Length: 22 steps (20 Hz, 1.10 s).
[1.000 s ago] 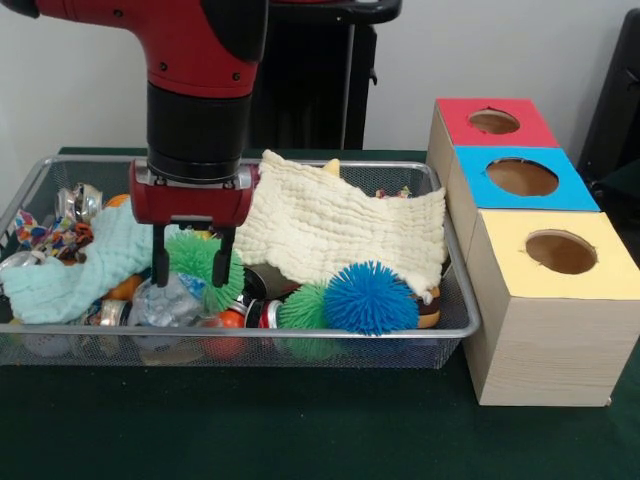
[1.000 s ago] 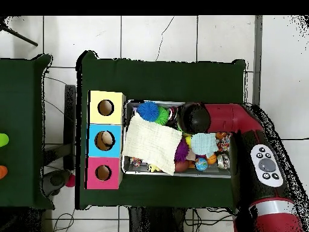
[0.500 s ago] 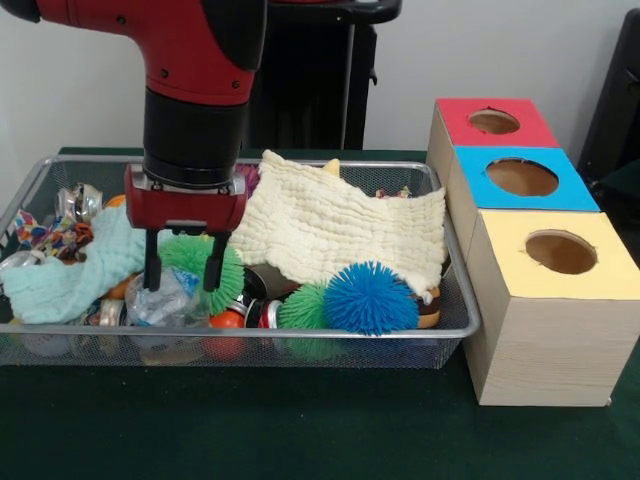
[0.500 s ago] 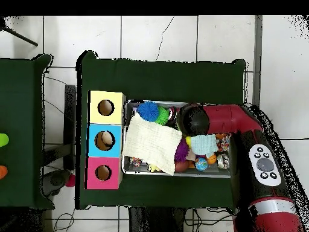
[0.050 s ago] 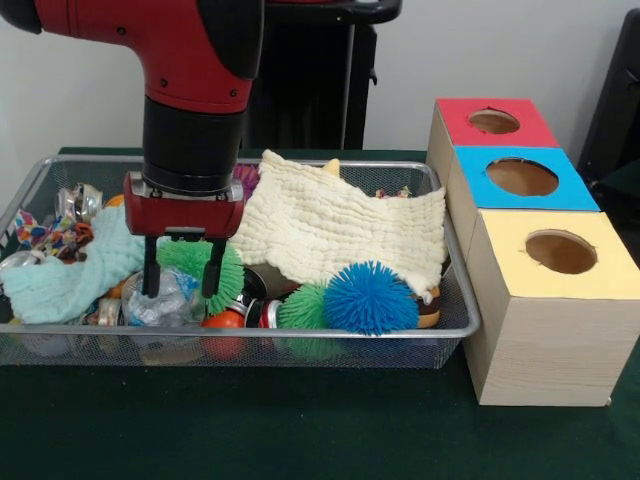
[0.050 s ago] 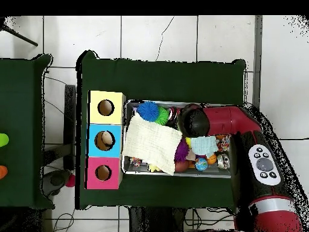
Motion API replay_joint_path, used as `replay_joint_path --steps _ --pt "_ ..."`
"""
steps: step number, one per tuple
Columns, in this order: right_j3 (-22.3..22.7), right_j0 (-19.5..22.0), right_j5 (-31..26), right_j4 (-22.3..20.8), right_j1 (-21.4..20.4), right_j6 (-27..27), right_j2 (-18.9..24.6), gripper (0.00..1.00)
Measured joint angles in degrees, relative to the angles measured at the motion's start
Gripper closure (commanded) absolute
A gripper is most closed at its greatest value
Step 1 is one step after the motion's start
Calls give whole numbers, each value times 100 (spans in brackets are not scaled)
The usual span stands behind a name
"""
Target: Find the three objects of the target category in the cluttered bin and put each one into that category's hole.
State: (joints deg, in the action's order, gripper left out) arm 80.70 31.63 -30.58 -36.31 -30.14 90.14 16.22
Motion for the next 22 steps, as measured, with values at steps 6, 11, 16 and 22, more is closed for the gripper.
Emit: replay_joint_path --steps 6,11,16,22 --pt "23 48 166 -17 17 0 -1 0" --pt "23 56 167 -62 21 0 0 0" --pt "23 65 167 -92 32 0 0 0" --pt "23 77 169 -92 43 0 0 0"
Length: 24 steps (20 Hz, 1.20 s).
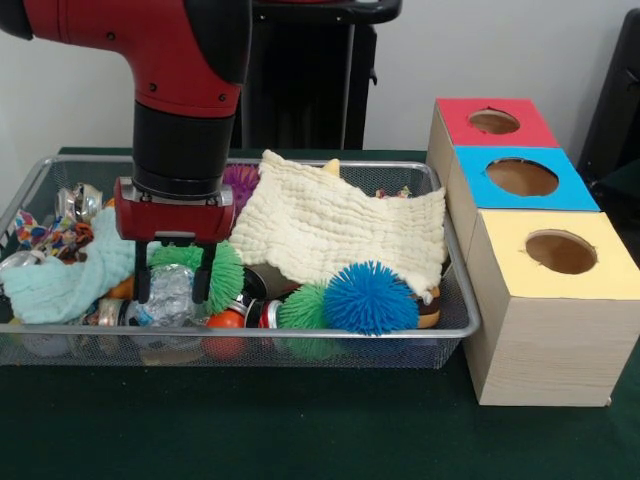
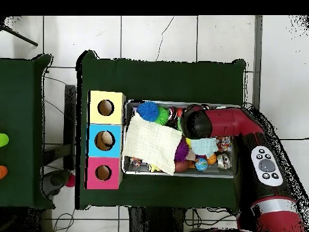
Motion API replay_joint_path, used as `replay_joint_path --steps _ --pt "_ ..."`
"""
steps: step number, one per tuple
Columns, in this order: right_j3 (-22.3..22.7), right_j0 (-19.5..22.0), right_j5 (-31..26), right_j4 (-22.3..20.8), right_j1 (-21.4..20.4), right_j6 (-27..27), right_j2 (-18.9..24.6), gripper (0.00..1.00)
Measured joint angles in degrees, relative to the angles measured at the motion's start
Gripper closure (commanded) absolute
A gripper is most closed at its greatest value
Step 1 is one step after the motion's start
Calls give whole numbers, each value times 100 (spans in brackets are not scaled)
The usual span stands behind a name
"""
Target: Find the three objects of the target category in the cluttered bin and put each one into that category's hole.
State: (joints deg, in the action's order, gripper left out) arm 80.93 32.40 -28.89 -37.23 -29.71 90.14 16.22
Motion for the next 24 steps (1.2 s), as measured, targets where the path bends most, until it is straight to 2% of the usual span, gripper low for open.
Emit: replay_joint_path --steps 10,24 --pt "1 16 0 1 8 0 1 0" --pt "99 114 1 241 8 0 2 0"
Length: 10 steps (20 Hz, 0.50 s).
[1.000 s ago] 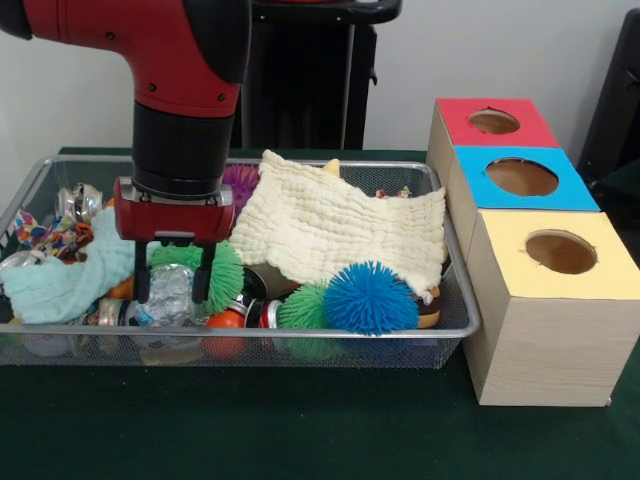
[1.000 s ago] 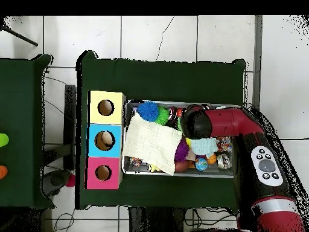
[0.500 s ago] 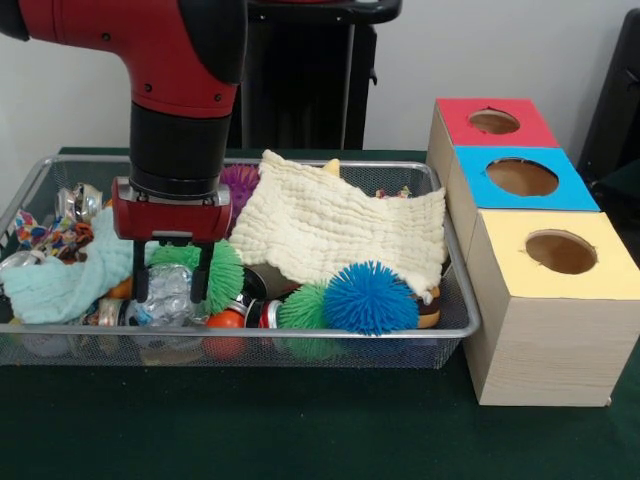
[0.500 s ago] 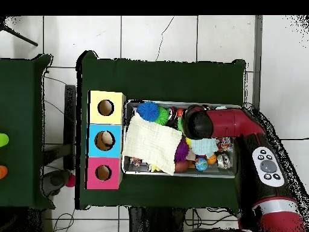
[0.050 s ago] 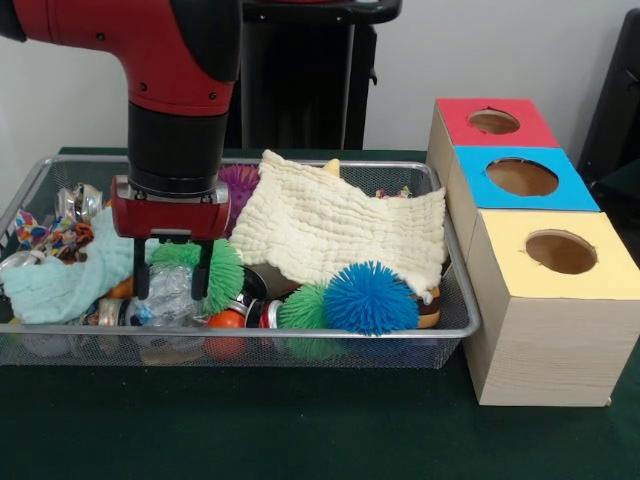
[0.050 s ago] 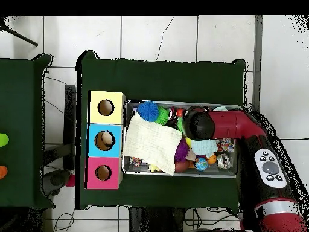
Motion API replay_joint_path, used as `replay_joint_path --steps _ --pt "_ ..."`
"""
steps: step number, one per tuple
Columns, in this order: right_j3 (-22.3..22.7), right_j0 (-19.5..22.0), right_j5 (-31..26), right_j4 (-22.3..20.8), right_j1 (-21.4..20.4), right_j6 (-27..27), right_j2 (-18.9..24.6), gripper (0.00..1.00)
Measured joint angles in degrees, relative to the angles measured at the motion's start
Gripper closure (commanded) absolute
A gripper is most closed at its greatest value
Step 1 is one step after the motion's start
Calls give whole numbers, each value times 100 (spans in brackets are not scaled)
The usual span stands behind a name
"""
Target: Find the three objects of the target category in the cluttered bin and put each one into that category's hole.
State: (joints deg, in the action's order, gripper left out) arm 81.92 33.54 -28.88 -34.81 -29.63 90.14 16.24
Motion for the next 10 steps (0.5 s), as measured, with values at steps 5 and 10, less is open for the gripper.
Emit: replay_joint_path --steps 5,10 --pt "28 60 1 66 -1 0 17 0" --pt "56 89 15 90 -8 0 17 0"
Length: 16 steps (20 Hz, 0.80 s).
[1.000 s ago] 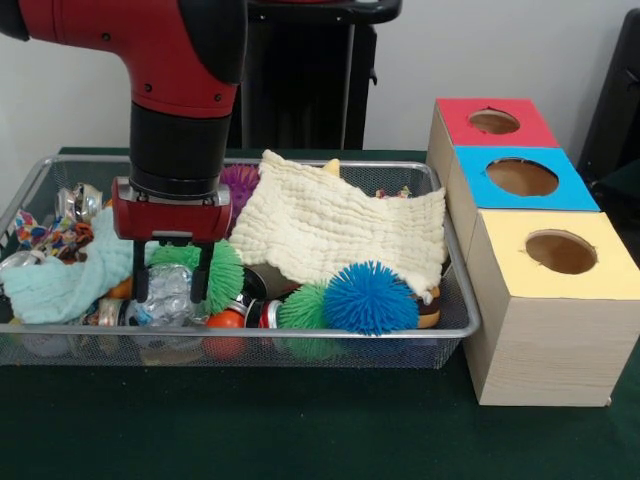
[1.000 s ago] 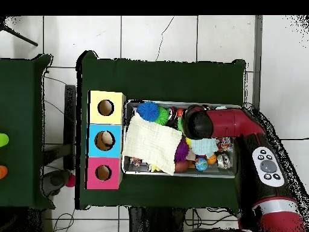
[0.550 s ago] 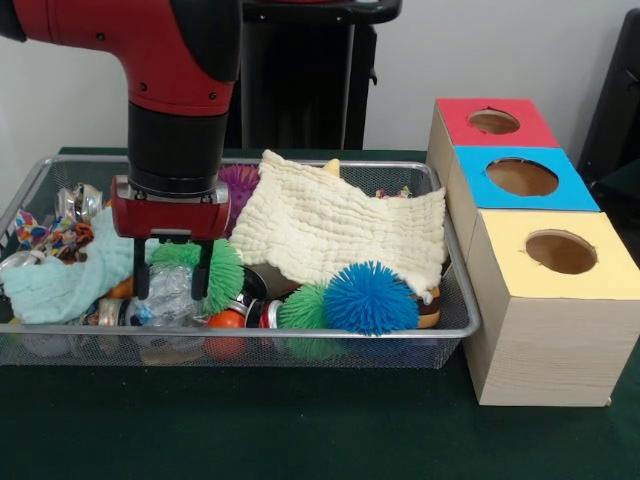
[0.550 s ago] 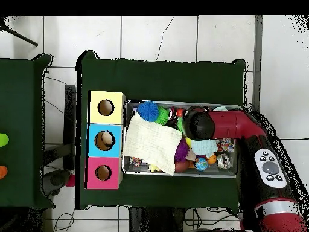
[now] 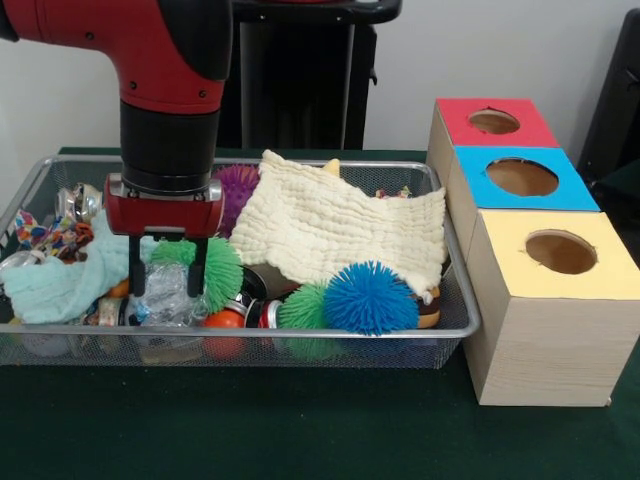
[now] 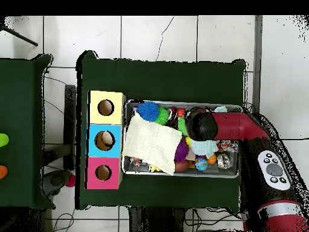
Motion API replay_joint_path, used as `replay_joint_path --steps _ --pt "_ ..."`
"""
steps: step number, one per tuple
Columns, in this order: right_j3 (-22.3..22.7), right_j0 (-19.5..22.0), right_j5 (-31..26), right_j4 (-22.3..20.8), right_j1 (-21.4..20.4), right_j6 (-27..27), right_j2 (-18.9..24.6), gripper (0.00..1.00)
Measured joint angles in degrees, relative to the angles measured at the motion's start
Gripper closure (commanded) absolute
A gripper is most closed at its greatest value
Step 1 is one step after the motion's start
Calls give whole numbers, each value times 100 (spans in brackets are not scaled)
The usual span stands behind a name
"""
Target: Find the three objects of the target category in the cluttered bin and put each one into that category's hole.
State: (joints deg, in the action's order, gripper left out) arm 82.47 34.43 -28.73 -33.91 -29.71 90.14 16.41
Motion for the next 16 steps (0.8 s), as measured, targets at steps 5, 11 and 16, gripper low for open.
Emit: replay_joint_path --steps 5,11,16 --pt "11 -8 113 -3 -1 0 -5 0" --pt "29 -127 449 -5 32 0 -76 0" --pt "56 -252 658 -4 95 0 -121 0"
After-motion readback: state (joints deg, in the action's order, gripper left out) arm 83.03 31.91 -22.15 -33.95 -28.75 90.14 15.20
